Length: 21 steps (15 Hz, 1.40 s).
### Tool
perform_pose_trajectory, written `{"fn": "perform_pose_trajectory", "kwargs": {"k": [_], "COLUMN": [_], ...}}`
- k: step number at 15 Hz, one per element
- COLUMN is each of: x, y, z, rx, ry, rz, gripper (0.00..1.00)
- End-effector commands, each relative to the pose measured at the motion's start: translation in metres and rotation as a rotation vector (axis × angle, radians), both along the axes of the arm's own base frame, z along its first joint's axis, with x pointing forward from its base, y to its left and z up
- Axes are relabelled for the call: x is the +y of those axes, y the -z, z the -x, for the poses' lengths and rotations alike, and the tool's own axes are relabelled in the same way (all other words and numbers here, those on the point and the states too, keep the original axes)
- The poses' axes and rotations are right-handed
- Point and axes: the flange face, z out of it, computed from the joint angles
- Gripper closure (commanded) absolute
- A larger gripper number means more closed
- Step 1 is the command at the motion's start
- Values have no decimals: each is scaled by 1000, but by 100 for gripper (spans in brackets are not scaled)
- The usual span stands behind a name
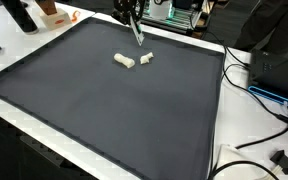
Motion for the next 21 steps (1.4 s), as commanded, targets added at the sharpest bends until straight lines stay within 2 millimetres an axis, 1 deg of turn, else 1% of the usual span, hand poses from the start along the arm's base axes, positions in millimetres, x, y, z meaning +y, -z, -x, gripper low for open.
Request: {"fn": "perform_pose_trajectory", "kwargs": {"k": [1, 7, 11, 16, 21], "x": [-15, -36, -43, -45, -43], "y": [20, 45, 56, 63, 61], "z": [3, 12, 13, 11, 7], "rx": [25, 82, 117, 153, 182], "ry": [-9, 26, 56, 109, 174], "rz": [-72, -153, -163, -149, -125], "gripper": [99, 99, 99, 99, 99]}}
